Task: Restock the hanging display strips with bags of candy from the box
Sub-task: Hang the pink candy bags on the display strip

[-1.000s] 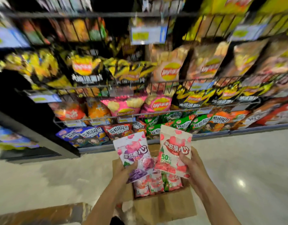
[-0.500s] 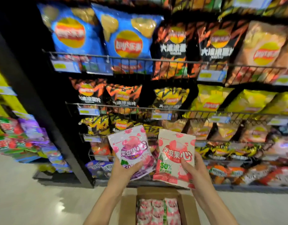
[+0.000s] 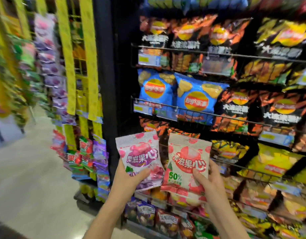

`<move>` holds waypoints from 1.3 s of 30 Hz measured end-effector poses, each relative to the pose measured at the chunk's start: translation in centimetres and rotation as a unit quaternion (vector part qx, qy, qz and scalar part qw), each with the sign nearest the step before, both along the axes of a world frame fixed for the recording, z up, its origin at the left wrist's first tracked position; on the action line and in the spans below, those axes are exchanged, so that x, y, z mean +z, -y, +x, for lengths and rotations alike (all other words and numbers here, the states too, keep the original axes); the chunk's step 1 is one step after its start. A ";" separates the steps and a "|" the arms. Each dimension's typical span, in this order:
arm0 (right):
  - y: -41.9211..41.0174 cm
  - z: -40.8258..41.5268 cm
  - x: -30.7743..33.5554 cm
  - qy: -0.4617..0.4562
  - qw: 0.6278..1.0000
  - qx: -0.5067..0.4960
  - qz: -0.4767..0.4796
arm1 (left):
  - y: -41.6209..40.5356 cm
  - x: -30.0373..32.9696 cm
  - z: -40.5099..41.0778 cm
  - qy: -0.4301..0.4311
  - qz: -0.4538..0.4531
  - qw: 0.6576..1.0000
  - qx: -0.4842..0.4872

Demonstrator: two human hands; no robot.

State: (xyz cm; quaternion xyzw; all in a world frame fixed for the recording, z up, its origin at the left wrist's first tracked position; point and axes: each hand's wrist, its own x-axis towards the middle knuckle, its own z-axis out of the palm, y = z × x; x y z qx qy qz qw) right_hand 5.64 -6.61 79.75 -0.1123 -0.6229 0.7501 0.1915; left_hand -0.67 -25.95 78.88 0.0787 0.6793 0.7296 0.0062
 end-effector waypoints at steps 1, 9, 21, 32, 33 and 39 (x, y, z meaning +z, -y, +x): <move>1.1 -0.8 0.4 -0.007 1.000 0.009 0.001 | 1.3 0.4 -0.4 -0.001 0.000 1.000 0.011; 12.3 -7.8 2.7 -0.067 0.996 0.064 0.010 | 13.3 2.5 -5.3 -0.004 0.003 0.996 0.092; 28.5 -18.8 4.5 -0.106 0.990 0.088 -0.017 | 30.4 4.8 -14.4 -0.044 0.006 0.990 0.137; 33.8 -29.0 7.3 -0.171 0.983 0.045 0.053 | 36.3 6.4 -25.1 -0.076 0.018 0.987 0.143; 34.0 -30.1 7.7 -0.180 0.981 0.038 0.061 | 36.7 6.7 -26.4 -0.089 0.018 0.986 0.141; 35.1 -37.0 10.1 -0.224 0.971 -0.001 0.086 | 37.6 10.1 -34.9 -0.160 0.018 0.980 0.112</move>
